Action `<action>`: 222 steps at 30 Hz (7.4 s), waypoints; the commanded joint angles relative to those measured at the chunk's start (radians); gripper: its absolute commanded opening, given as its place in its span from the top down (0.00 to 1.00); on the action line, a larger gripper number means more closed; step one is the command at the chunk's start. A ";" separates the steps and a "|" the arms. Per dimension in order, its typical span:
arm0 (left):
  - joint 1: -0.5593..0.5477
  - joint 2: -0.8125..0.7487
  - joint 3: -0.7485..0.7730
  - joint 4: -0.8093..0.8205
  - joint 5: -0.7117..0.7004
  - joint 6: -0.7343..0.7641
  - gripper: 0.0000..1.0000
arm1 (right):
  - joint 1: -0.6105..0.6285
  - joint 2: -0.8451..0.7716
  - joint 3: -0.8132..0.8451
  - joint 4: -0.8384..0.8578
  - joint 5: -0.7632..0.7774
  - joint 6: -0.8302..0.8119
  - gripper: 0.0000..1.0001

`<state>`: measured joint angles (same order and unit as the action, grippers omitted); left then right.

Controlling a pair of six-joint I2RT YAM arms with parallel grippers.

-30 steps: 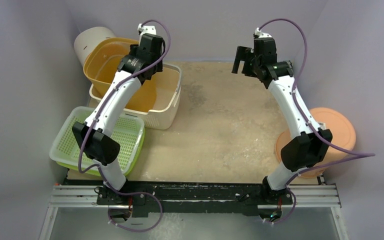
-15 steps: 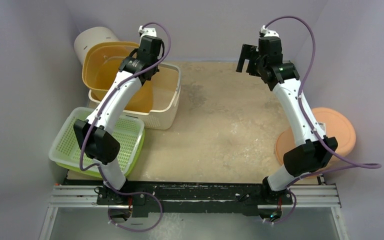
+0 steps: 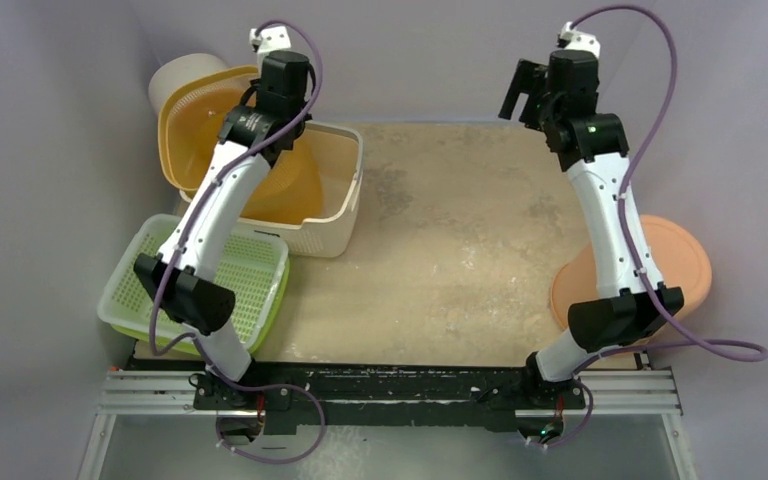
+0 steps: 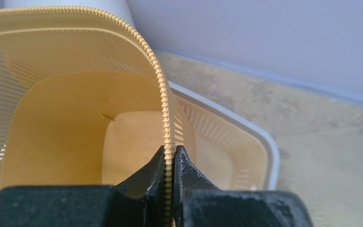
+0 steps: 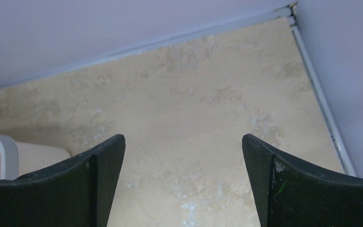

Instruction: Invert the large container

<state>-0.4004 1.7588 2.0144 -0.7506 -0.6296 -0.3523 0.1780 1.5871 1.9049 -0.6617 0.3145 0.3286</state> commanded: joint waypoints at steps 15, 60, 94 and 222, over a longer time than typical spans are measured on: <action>-0.129 -0.264 -0.030 0.712 0.409 -0.399 1.00 | -0.154 -0.010 0.200 0.118 -0.026 0.092 0.06; -0.323 0.829 0.172 2.055 0.526 -1.754 1.00 | -0.219 -0.194 -0.026 0.263 0.173 -0.026 0.03; -0.214 0.715 -0.457 1.551 0.720 -1.371 0.66 | -0.219 -0.142 -0.077 0.278 0.056 -0.033 0.02; -0.173 -0.165 -0.463 0.193 0.309 -0.049 0.33 | -0.188 0.176 -0.283 0.392 0.183 0.062 0.00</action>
<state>-0.5827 1.5726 1.5555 -0.6083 -0.3031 -0.4252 -0.0074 1.8687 1.6325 -0.2405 0.5365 0.3744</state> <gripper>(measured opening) 0.668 0.998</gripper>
